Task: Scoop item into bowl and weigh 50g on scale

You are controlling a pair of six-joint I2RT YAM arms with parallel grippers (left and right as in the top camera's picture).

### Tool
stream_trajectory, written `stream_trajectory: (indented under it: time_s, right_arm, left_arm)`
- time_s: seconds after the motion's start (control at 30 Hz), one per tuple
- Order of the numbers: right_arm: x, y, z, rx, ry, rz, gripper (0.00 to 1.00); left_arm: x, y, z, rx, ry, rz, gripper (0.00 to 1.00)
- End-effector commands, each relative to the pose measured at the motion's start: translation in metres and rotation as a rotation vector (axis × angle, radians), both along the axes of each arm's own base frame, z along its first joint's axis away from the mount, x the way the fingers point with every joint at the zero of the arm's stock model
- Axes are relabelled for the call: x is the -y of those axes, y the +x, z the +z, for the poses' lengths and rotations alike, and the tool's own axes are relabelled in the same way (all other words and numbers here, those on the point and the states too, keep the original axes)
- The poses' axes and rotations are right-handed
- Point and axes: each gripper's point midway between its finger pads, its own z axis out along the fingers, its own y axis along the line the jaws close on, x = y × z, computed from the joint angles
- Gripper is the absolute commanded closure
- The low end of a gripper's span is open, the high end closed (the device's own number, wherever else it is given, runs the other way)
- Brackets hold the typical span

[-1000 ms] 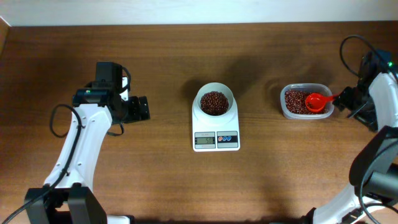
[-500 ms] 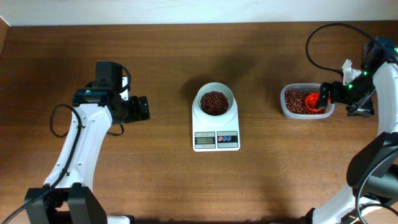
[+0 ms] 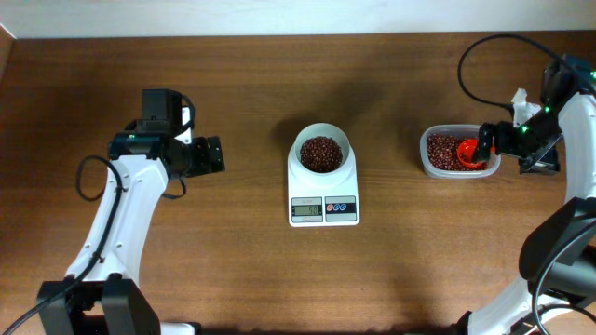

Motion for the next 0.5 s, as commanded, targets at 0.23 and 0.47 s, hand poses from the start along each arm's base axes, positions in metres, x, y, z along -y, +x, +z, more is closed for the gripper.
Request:
stream_trajectory:
  time_s: [0.23, 0.47]
  right_arm:
    - [-0.003, 0.001, 0.009, 0.031, 0.003, 0.010, 0.01]
    - [-0.003, 0.001, 0.009, 0.031, 0.003, 0.010, 0.01]
  left_arm:
    - [0.138, -0.051, 0.011, -0.089, -0.275, -0.536, 0.92]
    - [0.192, -0.098, -0.004, -0.147, -0.019, -0.796, 0.37]
